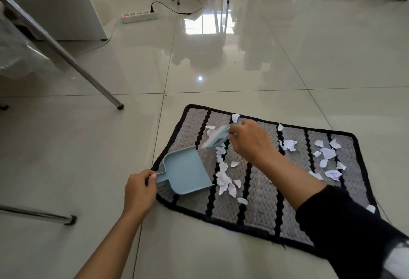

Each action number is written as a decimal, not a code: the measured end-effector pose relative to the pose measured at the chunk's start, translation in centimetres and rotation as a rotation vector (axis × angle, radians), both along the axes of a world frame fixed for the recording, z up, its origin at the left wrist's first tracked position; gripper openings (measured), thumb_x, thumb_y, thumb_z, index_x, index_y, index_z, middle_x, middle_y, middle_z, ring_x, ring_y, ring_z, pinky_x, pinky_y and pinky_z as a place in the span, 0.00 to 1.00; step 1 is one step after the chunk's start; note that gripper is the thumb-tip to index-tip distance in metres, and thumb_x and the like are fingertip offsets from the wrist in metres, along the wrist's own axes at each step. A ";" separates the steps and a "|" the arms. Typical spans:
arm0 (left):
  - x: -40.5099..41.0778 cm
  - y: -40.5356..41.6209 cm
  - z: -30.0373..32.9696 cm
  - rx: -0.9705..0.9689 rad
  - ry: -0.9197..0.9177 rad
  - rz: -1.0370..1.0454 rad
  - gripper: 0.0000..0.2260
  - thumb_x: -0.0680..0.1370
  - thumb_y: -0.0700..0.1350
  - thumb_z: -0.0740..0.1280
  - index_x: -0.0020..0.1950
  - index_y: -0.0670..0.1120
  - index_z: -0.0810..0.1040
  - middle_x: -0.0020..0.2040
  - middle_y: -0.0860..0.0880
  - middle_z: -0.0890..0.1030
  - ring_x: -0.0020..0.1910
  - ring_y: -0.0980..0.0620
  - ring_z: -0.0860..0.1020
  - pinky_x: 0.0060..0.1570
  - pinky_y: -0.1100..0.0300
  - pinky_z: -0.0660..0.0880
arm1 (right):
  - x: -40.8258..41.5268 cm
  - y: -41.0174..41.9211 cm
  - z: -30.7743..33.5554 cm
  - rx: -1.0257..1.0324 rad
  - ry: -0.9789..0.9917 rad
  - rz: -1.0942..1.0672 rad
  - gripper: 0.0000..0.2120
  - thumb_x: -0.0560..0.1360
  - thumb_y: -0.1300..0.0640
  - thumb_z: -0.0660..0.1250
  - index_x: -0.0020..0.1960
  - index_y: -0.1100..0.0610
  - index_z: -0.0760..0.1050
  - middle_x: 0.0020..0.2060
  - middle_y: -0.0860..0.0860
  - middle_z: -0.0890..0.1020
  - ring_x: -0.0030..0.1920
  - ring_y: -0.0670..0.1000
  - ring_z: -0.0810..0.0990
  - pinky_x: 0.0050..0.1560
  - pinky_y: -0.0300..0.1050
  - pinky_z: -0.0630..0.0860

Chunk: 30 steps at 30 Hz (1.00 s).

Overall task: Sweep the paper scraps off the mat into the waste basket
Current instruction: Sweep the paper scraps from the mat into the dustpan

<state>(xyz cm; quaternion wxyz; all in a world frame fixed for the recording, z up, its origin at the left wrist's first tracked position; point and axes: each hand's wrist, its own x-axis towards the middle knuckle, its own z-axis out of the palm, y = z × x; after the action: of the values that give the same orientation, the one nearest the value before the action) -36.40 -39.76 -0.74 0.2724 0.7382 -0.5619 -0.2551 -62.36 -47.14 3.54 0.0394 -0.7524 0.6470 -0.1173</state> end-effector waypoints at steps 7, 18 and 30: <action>-1.5 -1.6 -0.2 -0.065 -0.044 -0.041 0.09 0.77 0.42 0.59 0.43 0.41 0.78 0.39 0.44 0.77 0.41 0.46 0.73 0.36 0.55 0.68 | -0.3 -3.0 -2.5 0.080 0.017 -0.235 0.08 0.79 0.61 0.58 0.55 0.62 0.72 0.47 0.60 0.75 0.42 0.56 0.73 0.36 0.45 0.66; -2.6 -3.2 -0.7 -0.068 -0.058 -0.059 0.09 0.77 0.41 0.60 0.44 0.40 0.78 0.40 0.42 0.76 0.41 0.44 0.73 0.40 0.55 0.68 | -0.3 -5.4 -1.3 0.004 0.094 -0.137 0.08 0.79 0.64 0.57 0.53 0.66 0.73 0.43 0.59 0.75 0.36 0.51 0.68 0.32 0.38 0.65; -1.9 -3.4 -1.0 -0.064 -0.049 -0.058 0.10 0.77 0.42 0.60 0.46 0.39 0.79 0.43 0.40 0.78 0.42 0.45 0.74 0.41 0.53 0.71 | 2.9 -4.4 -1.7 0.055 0.077 -0.063 0.10 0.78 0.68 0.55 0.53 0.65 0.74 0.46 0.59 0.74 0.40 0.53 0.70 0.36 0.41 0.65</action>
<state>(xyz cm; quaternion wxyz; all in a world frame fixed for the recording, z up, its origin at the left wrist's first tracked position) -38.27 -43.12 -1.73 0.2744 0.7185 -0.5976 -0.2266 -59.44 -51.53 1.80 0.0314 -0.7342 0.6744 -0.0718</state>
